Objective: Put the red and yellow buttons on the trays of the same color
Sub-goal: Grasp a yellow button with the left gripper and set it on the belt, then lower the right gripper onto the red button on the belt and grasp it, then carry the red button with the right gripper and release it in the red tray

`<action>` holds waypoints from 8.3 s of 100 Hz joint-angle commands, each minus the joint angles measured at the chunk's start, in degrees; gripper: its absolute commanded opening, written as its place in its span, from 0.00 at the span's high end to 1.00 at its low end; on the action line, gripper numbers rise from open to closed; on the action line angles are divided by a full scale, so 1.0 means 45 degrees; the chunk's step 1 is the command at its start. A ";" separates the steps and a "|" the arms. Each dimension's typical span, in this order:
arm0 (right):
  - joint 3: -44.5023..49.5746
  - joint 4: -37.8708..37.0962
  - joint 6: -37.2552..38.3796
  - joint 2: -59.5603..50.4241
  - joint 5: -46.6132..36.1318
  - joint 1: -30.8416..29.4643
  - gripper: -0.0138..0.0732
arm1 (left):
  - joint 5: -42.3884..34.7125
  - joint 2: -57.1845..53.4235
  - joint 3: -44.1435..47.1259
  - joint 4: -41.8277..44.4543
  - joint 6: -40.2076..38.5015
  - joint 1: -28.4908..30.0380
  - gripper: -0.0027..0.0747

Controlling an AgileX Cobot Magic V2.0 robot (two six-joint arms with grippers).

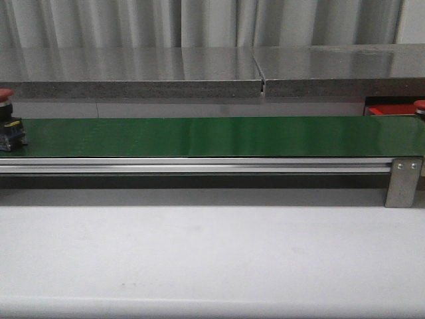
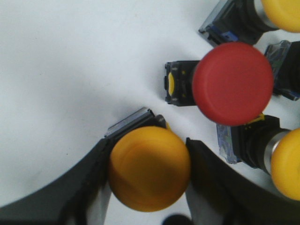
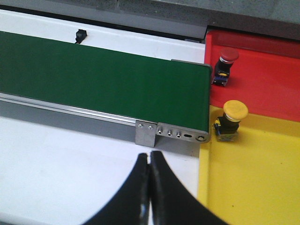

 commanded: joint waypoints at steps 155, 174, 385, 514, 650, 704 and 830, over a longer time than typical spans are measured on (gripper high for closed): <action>-0.0336 0.0181 -0.0091 0.0007 -0.0849 0.0013 0.98 | -0.0528 -0.4094 0.1539 -0.1205 0.0424 -0.3324 0.72; -0.0336 0.0181 -0.0091 0.0007 -0.0849 0.0013 0.98 | -0.0419 -0.3930 0.1539 -0.1542 0.0424 -0.3405 0.71; -0.0336 0.0737 -0.0077 0.0114 -0.1205 0.0013 0.98 | -0.4231 -1.7249 1.0621 -0.1145 0.2371 -0.8631 0.99; -1.0074 0.0159 -0.0968 1.2410 0.2752 0.5465 0.16 | -0.4055 -1.9675 1.1916 -0.1141 0.2371 -0.8631 0.99; -1.3687 0.0971 -0.1910 1.7821 -0.0630 0.7355 0.72 | -0.4055 -1.9675 1.1916 -0.1141 0.2371 -0.8631 0.99; -1.1357 0.0983 -0.0512 1.4674 -0.1411 0.5767 0.77 | -0.4055 -1.9675 1.1916 -0.1141 0.2371 -0.8631 0.99; -1.0424 0.1090 -0.0399 1.5164 -0.2286 -0.2692 0.77 | -0.4055 -1.9675 1.1916 -0.1141 0.2371 -0.8631 0.99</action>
